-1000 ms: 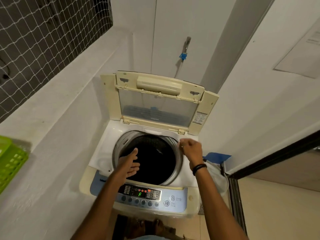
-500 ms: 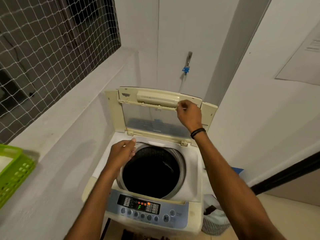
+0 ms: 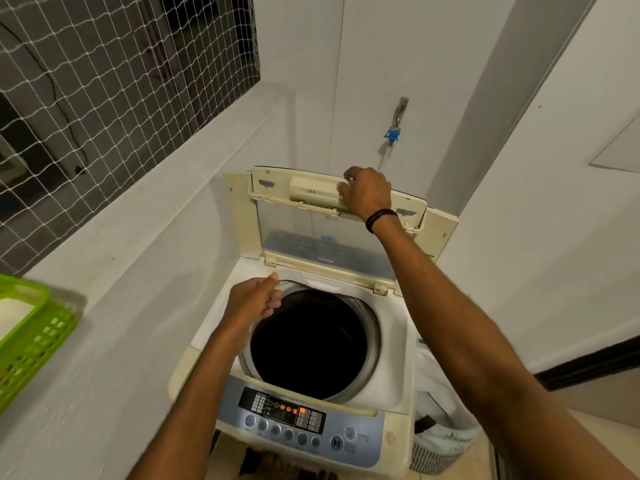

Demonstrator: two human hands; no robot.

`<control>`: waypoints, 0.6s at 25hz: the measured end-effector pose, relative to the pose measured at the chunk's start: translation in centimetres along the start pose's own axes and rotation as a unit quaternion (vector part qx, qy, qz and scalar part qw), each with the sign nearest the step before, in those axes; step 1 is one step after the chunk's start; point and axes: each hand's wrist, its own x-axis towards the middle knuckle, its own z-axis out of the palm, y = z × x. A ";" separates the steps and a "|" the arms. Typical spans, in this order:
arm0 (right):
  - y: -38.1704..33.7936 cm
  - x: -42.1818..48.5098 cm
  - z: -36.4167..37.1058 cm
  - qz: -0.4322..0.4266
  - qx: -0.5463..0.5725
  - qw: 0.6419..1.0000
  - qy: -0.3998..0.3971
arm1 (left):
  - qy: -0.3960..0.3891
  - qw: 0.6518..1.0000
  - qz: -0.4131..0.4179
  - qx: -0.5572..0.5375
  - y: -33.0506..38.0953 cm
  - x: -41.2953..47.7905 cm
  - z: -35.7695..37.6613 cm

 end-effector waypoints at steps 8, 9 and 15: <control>-0.2 1.0 1.4 0.047 0.038 0.996 0.061 | -0.114 0.930 -0.311 -0.160 -5.8 10.0 5.9; -0.2 1.3 1.5 0.058 0.043 0.995 0.062 | -0.112 0.919 -0.329 -0.186 -6.0 11.3 6.2; -0.4 2.2 2.1 0.075 0.051 0.991 0.094 | -0.106 0.883 -0.329 -0.317 -6.5 18.3 8.8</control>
